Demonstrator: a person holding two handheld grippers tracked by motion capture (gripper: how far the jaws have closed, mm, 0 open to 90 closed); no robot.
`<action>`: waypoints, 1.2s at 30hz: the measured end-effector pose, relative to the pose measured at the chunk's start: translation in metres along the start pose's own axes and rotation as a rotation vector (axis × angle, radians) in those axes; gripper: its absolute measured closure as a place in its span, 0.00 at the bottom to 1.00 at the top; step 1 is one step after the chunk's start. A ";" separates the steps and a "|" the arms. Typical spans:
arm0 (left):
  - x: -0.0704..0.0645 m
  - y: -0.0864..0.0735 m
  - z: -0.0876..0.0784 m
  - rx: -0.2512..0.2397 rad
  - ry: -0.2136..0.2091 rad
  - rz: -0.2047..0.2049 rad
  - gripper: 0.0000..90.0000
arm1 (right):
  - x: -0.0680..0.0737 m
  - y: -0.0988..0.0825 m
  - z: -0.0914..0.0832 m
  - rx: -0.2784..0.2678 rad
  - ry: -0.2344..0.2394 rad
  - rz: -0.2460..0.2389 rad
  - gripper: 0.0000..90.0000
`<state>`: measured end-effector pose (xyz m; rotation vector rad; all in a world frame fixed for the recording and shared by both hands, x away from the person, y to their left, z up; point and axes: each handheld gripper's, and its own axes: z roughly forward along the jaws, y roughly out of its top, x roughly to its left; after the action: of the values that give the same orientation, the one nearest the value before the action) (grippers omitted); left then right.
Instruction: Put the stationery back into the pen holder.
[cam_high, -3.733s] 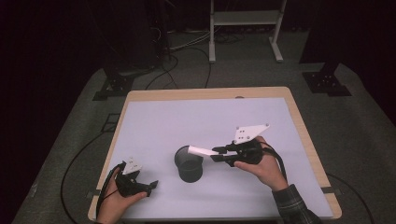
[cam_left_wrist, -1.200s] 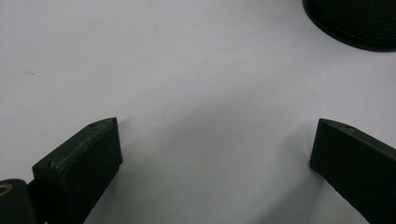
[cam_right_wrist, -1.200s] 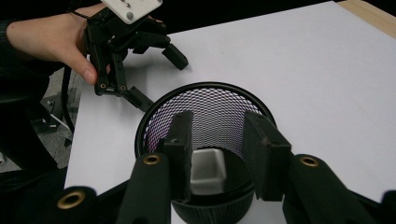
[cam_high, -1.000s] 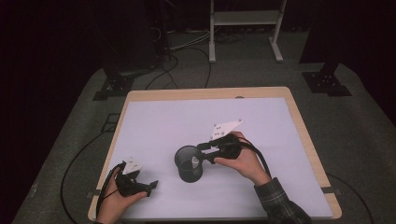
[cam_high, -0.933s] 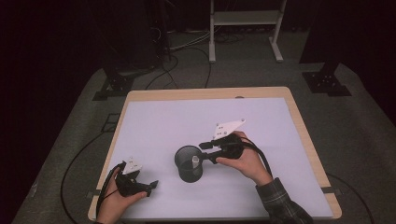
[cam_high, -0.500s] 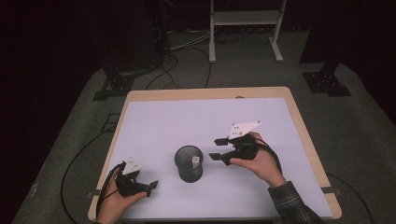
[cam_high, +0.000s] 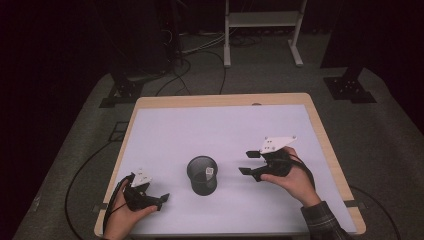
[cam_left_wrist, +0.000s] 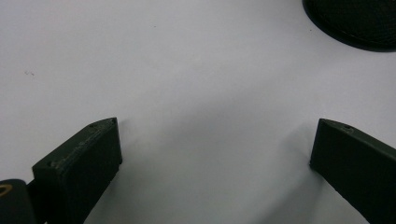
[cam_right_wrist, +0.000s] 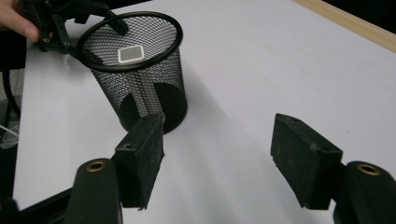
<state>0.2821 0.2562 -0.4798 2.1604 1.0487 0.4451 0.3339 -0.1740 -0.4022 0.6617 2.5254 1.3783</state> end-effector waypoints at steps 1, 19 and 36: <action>0.000 0.000 0.000 0.000 0.000 0.000 0.01 | -0.001 -0.002 -0.001 0.000 -0.005 0.005 0.37; 0.000 0.000 0.000 0.000 0.000 0.001 0.01 | -0.007 -0.038 -0.024 0.027 -0.075 0.060 0.29; 0.000 0.000 0.000 -0.001 0.001 0.002 0.01 | -0.012 -0.086 -0.037 0.110 -0.176 0.114 0.25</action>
<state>0.2820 0.2562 -0.4799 2.1605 1.0471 0.4472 0.3061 -0.2478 -0.4542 0.9179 2.4701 1.1645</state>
